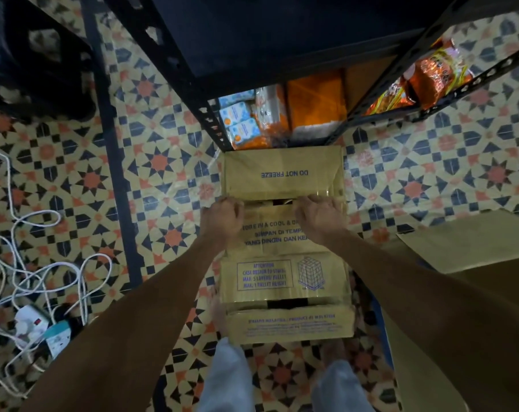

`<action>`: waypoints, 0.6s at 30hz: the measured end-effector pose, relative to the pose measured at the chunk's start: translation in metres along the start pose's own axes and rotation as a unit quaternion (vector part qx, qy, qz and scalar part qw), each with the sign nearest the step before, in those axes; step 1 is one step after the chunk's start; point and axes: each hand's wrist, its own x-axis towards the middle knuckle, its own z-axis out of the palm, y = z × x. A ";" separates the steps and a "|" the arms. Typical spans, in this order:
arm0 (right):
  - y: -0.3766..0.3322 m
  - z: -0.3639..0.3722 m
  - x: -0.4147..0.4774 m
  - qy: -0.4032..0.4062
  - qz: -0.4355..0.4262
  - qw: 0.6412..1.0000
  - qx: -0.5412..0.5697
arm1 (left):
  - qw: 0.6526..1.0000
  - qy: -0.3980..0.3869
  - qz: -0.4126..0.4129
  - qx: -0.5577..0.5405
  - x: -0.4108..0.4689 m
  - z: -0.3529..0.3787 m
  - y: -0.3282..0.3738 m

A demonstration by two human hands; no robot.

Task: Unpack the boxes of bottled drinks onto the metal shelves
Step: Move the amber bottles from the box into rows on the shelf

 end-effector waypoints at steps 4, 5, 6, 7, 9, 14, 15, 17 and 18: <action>-0.013 -0.013 -0.012 -0.005 0.051 0.999 -0.012 | 0.992 -0.123 -0.027 -0.025 0.003 -0.012 -0.002; -0.013 -0.011 -0.015 -0.058 0.075 0.996 -0.001 | 0.987 -0.159 -0.012 -0.012 0.003 -0.013 -0.002; -0.013 -0.008 -0.020 -0.114 0.098 0.989 0.015 | 0.983 -0.184 0.003 0.007 0.002 -0.012 -0.003; -0.011 -0.004 -0.024 -0.156 0.112 0.981 0.028 | 0.980 -0.197 0.014 0.022 0.000 -0.009 -0.003; -0.007 0.009 -0.032 -0.171 0.121 0.977 0.041 | 0.977 -0.206 0.035 0.037 -0.003 -0.001 -0.002; -0.005 0.041 -0.038 0.004 0.184 0.979 0.086 | 0.986 -0.125 0.073 0.079 -0.011 0.027 0.003; -0.007 0.049 -0.036 0.031 0.201 0.975 0.087 | 0.989 -0.095 0.076 0.084 -0.014 0.031 0.002; -0.009 0.065 -0.031 0.041 0.231 0.970 0.072 | 0.990 -0.057 0.080 0.098 -0.022 0.038 -0.001; -0.010 0.074 -0.029 0.026 0.241 0.969 0.054 | 0.990 -0.037 0.083 0.108 -0.027 0.040 -0.002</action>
